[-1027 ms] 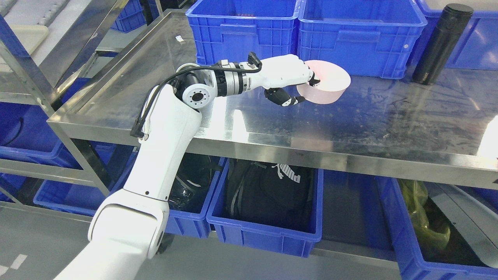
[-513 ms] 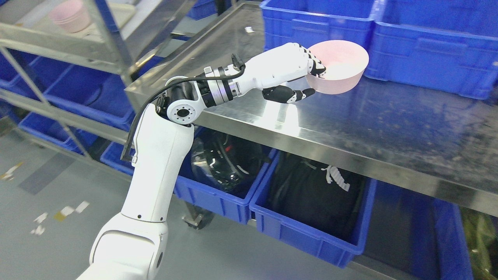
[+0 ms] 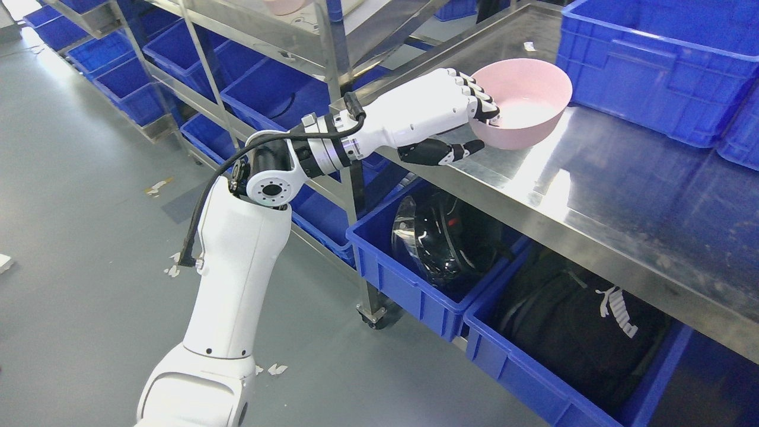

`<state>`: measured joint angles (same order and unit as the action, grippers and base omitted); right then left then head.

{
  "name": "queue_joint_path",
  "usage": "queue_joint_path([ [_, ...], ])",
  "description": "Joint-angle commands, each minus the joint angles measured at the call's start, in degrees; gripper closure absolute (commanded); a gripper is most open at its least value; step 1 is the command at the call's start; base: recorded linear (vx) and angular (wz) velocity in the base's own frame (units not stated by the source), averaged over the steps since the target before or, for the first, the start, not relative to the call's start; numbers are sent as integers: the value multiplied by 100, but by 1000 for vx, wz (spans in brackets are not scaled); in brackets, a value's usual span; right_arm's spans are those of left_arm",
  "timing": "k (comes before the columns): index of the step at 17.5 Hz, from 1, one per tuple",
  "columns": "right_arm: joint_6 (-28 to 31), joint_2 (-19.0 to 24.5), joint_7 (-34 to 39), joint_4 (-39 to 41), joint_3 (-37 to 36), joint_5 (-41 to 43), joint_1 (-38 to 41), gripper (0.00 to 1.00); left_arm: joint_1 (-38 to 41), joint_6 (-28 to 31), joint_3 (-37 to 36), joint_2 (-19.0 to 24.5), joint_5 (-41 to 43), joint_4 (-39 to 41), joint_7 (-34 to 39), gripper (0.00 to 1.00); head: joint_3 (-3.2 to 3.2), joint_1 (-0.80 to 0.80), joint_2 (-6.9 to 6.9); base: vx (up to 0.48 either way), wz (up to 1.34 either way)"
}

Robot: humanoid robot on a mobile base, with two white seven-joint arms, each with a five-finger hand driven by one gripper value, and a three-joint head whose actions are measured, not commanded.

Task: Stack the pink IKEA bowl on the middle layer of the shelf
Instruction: 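Hold the pink bowl raised in the left hand while the robot turns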

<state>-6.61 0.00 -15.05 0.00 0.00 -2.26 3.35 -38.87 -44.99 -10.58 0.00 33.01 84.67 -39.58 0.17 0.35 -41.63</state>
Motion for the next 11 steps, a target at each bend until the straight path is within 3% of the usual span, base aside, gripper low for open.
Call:
queue_joint_path([
  [1,2,-100,2,100,26,-3,-1,0,55,-1,83,100,-32,498,2,99,0,0,0,37,423],
  [5,2,-100,2,100,26,-3,-1,0,55,-1,91,100,-40,498,2,98,0,0,-1,59,639],
  [11,2,-100,2,100,18,-3,-1,0,64,-1,126,100,-93,489,11,98,0,0,-1,126,1019],
])
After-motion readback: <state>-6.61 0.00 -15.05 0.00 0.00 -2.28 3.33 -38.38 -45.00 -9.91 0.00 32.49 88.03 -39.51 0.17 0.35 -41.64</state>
